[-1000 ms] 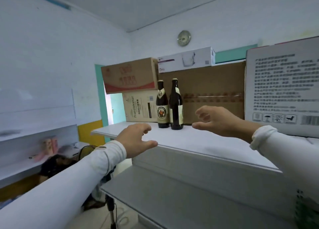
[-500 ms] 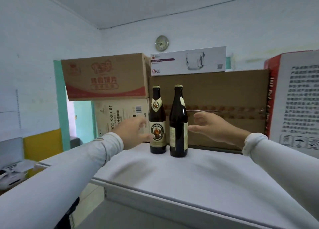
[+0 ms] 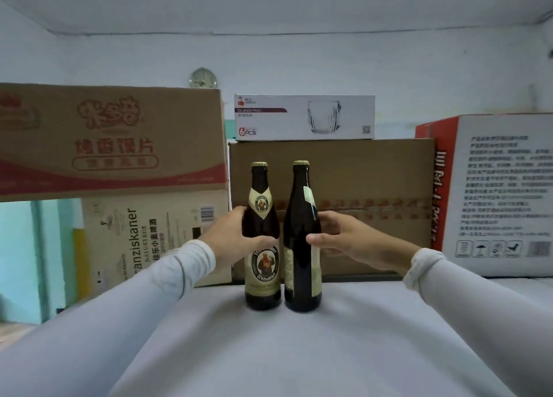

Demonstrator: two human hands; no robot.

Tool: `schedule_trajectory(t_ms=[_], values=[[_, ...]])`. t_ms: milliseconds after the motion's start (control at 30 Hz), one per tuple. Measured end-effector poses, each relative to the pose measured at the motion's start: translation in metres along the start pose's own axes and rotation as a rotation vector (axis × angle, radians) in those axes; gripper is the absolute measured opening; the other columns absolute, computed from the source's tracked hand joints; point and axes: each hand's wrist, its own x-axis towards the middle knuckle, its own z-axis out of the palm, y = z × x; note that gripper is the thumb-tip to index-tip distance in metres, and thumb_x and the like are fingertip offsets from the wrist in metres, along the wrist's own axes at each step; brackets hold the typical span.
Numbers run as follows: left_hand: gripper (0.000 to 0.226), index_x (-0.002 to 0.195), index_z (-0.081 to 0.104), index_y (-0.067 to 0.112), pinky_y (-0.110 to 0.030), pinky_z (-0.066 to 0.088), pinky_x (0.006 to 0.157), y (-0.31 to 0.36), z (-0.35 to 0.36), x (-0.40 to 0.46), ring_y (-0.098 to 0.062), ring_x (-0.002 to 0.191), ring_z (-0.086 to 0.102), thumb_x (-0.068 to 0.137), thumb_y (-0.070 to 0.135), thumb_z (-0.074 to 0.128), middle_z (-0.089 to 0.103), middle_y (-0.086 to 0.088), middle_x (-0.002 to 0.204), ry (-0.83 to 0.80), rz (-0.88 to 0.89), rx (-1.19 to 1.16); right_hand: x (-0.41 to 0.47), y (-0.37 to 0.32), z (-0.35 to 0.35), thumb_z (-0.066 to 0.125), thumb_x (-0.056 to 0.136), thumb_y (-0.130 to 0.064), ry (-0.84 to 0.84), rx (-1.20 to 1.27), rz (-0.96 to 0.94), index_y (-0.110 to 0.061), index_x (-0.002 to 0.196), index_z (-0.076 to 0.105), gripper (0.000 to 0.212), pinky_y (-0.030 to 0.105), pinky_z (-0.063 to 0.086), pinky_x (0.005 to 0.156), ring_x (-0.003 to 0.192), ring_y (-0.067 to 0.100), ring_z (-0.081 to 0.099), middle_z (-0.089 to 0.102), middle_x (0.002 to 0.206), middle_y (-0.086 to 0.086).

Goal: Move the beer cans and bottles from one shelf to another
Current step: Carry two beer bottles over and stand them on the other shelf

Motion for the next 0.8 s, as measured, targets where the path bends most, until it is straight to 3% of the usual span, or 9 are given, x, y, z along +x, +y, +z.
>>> schedule_trajectory(t_ms=[100,200,333,433,533,600,667,800], values=[[0.077,0.13,0.049,0.024,-0.033,0.048,0.094,-0.006,0.0,0.009,-0.012,0.109,0.056,0.068,0.064,0.071,0.059,0.013,0.118,-0.008,0.013,-0.091,0.002,-0.005,0.003,0.079,0.078,-0.041,0.042,-0.055,0.023,-0.029,0.128,0.056,0.056,0.039,0.055,0.096,0.106,0.012,0.067,0.068,0.118,-0.006],[0.069,0.126,0.052,0.025,-0.035,0.049,0.095,-0.005,0.0,0.015,-0.013,0.108,0.059,0.07,0.06,0.072,0.062,0.01,0.116,0.007,0.032,-0.166,0.006,-0.008,0.006,0.084,0.073,-0.039,0.082,-0.071,0.015,-0.023,0.121,0.057,0.057,0.038,0.056,0.094,0.104,0.014,0.068,0.068,0.114,-0.002],[0.067,0.124,0.056,0.024,-0.037,0.049,0.096,-0.006,0.0,0.017,-0.01,0.104,0.06,0.068,0.056,0.076,0.065,0.012,0.113,0.0,0.037,-0.204,0.012,-0.01,0.012,0.088,0.067,-0.034,0.072,-0.016,0.012,-0.019,0.121,0.048,0.069,0.041,0.057,0.092,0.102,0.017,0.069,0.067,0.115,0.004],[0.062,0.123,0.058,0.025,-0.036,0.05,0.095,-0.009,-0.004,0.018,-0.007,0.102,0.062,0.07,0.051,0.077,0.066,0.013,0.11,-0.032,0.047,-0.22,0.016,-0.011,0.015,0.089,0.057,-0.051,0.023,-0.041,-0.022,-0.026,0.127,0.048,0.084,0.043,0.057,0.09,0.103,0.017,0.069,0.068,0.117,-0.002],[0.054,0.121,0.058,0.025,-0.032,0.052,0.085,-0.004,-0.008,0.017,-0.007,0.099,0.062,0.074,0.045,0.076,0.066,0.012,0.107,-0.05,0.038,-0.217,0.019,-0.014,0.018,0.081,0.046,-0.075,0.056,-0.192,-0.06,-0.037,0.121,0.058,0.087,0.039,0.056,0.09,0.102,0.01,0.067,0.07,0.111,-0.012],[0.051,0.12,0.058,0.025,-0.026,0.051,0.077,-0.002,-0.008,0.015,-0.007,0.097,0.062,0.075,0.044,0.075,0.066,0.013,0.105,-0.055,0.041,-0.213,0.018,-0.017,0.019,0.073,0.045,-0.084,0.149,-0.348,-0.016,-0.033,0.117,0.057,0.09,0.033,0.055,0.084,0.097,0.008,0.064,0.068,0.106,-0.014],[0.048,0.119,0.059,0.024,-0.021,0.048,0.07,0.0,-0.009,0.009,-0.004,0.093,0.063,0.077,0.041,0.074,0.067,0.014,0.103,-0.05,0.042,-0.221,0.019,-0.017,0.021,0.071,0.05,-0.084,0.199,-0.397,0.02,-0.027,0.117,0.052,0.09,0.03,0.053,0.078,0.095,0.009,0.061,0.064,0.105,-0.011],[0.04,0.114,0.062,0.022,-0.014,0.046,0.064,0.003,-0.009,0.001,0.0,0.084,0.064,0.078,0.035,0.075,0.069,0.013,0.097,-0.043,0.027,-0.266,0.021,-0.01,0.018,0.08,0.056,-0.071,0.082,-0.135,-0.054,-0.027,0.121,0.056,0.082,0.038,0.056,0.09,0.099,0.01,0.067,0.07,0.109,-0.009]])
